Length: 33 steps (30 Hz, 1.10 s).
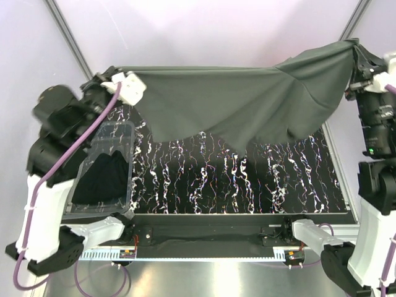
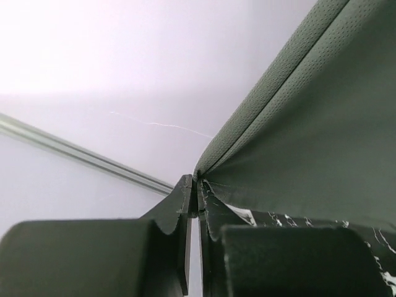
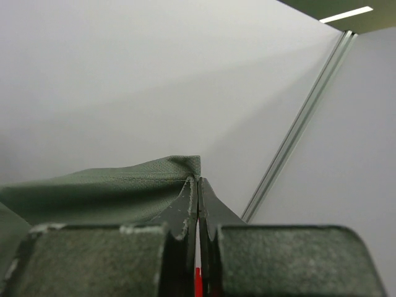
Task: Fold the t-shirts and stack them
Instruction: Flatten the tshirt out
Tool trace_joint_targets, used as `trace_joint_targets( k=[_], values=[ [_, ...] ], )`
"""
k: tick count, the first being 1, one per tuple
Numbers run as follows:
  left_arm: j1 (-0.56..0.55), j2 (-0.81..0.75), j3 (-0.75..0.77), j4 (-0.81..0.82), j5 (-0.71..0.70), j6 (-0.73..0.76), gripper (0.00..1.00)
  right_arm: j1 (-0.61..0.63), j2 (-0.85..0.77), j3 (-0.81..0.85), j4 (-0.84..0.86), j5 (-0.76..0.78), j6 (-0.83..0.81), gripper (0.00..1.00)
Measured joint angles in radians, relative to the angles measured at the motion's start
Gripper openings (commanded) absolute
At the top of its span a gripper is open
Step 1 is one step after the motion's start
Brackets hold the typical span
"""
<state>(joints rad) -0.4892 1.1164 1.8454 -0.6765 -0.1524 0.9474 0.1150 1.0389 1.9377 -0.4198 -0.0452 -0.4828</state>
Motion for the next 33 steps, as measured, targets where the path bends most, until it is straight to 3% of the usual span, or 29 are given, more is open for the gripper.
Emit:
trace_joint_targets(
  k=[8, 11, 12, 16, 21, 27, 31, 33],
  values=[
    [0.020, -0.084, -0.058, 0.029, 0.043, -0.004, 0.14, 0.000, -0.019, -0.002, -0.018, 0.000, -0.024, 0.00],
    [0.028, -0.101, -0.192, 0.057, 0.043, -0.001, 0.11, 0.000, -0.023, -0.092, 0.010, 0.000, -0.050, 0.00],
    [0.030, -0.101, -0.240, 0.055, 0.043, 0.000, 0.04, 0.000, -0.024, -0.155, 0.036, -0.001, -0.066, 0.00],
    [0.055, -0.032, -0.463, 0.039, 0.045, 0.002, 0.00, 0.000, 0.014, -0.380, 0.095, -0.003, -0.105, 0.00],
    [0.123, 0.203, -0.636, 0.036, 0.067, -0.018, 0.00, 0.000, 0.208, -0.582, 0.169, -0.034, -0.128, 0.00],
    [0.190, 0.569, -0.536, 0.058, 0.074, -0.047, 0.00, 0.000, 0.572, -0.584, 0.237, -0.079, -0.146, 0.00],
    [0.214, 0.782, -0.347, 0.091, 0.065, -0.061, 0.01, 0.000, 0.792, -0.462, 0.252, -0.092, -0.158, 0.00],
    [0.222, 0.858, -0.259, 0.097, 0.055, -0.065, 0.07, 0.000, 0.894, -0.378, 0.265, -0.092, -0.166, 0.00]
  ],
)
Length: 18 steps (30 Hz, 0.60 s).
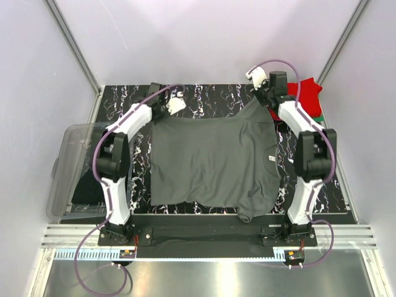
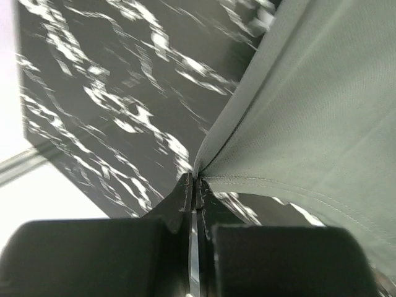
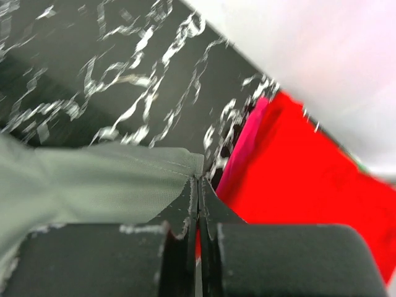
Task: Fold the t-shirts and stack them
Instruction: Flatten the tshirt out
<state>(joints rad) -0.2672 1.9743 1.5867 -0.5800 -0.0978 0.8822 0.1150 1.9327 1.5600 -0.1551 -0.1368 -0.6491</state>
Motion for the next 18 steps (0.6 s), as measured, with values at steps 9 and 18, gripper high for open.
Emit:
trace_joint_targets(
  k=[9, 18],
  values=[
    [0.021, 0.260, 0.283, 0.051, -0.081, -0.019, 0.22, 0.000, 0.356, 0.367, 0.036, 0.038, -0.005, 0.00],
    [0.031, 0.340, 0.334, 0.130, -0.119, -0.019, 0.00, 0.000, 0.574, 0.646, 0.022, 0.050, 0.006, 0.00]
  ],
)
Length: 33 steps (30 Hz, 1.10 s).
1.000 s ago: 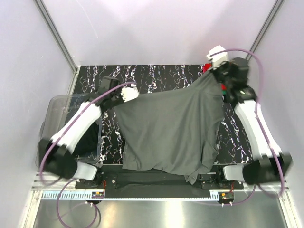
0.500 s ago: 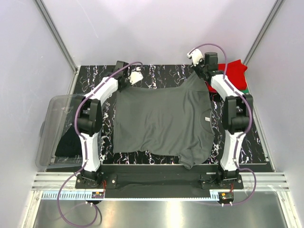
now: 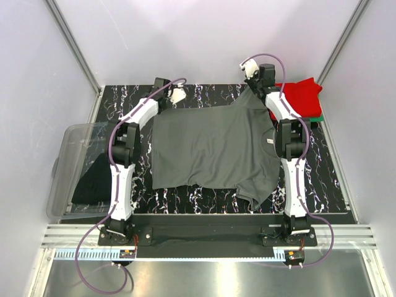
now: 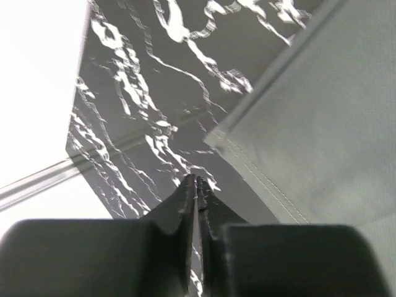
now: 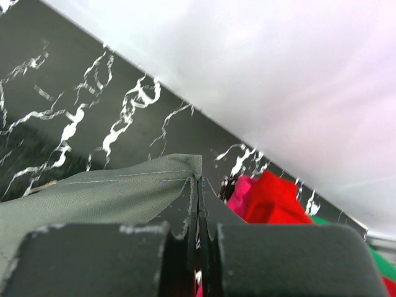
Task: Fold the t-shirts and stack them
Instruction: Flatten the tshirt out, then fold the tshirt
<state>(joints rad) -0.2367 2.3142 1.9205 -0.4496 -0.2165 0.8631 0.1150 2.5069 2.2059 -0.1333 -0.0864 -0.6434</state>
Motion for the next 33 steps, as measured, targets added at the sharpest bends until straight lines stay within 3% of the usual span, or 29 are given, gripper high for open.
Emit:
trace_joint_targets(
  k=[8, 9, 10, 11, 12, 14, 18, 20, 33],
  values=[
    [0.005, 0.007, 0.055, 0.084, 0.011, 0.000, 0.00, 0.000, 0.046, 0.115, -0.031, 0.017, 0.004, 0.00],
    [0.006, 0.007, 0.056, 0.091, 0.014, 0.000, 0.32, 0.000, 0.046, 0.112, -0.034, 0.017, 0.004, 0.00],
    [0.006, 0.007, 0.056, 0.093, 0.014, 0.003, 0.50, 0.000, 0.045, 0.106, -0.037, 0.016, 0.003, 0.00],
    [0.006, 0.007, 0.056, 0.093, 0.015, -0.003, 0.60, 0.000, 0.044, 0.100, -0.037, 0.016, 0.003, 0.00],
    [0.006, 0.007, 0.056, 0.092, 0.016, -0.014, 0.63, 0.000, 0.041, 0.089, -0.037, 0.016, 0.003, 0.00],
    [0.008, 0.017, 0.083, 0.054, 0.023, -0.043, 0.60, 0.000, 0.037, 0.066, -0.039, 0.016, 0.004, 0.00],
    [0.031, 0.170, 0.420, -0.133, 0.088, -0.169, 0.58, 0.000, 0.031, 0.034, -0.053, 0.015, 0.009, 0.00],
    [0.049, 0.210, 0.503, -0.172, 0.115, -0.226, 0.58, 0.000, 0.025, 0.023, -0.060, 0.014, 0.015, 0.00],
    [0.100, 0.307, 0.521, -0.339, 0.243, -0.445, 0.58, 0.000, -0.079, -0.080, -0.091, -0.002, 0.043, 0.00]
  ],
)
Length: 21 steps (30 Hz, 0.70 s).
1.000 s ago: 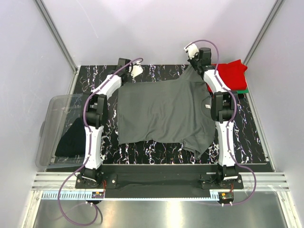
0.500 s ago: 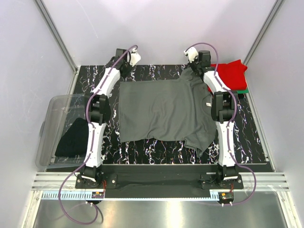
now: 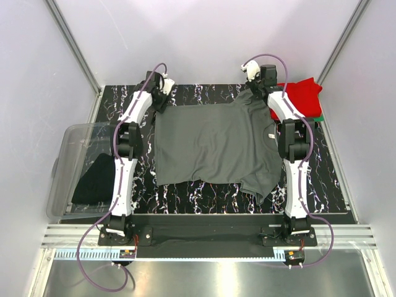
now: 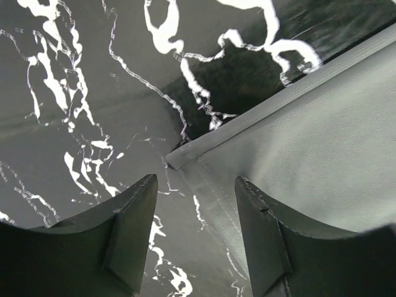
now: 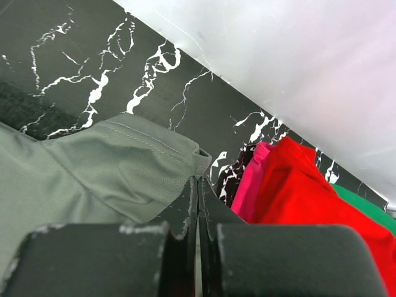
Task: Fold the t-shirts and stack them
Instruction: Fold the tshirt
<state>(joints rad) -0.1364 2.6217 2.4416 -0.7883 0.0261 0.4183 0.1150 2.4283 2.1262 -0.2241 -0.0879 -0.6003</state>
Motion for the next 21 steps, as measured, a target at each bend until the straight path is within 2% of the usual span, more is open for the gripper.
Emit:
trace_joint_targets(
  k=[8, 21],
  values=[
    [0.015, 0.020, 0.030, -0.008, 0.056, -0.034, 0.57, 0.000, -0.026, -0.034, -0.006, -0.010, 0.026, 0.00],
    [0.045, 0.054, 0.079, -0.005, 0.122, -0.083, 0.50, 0.005, -0.053, -0.050, -0.064, -0.009, 0.031, 0.00]
  ],
)
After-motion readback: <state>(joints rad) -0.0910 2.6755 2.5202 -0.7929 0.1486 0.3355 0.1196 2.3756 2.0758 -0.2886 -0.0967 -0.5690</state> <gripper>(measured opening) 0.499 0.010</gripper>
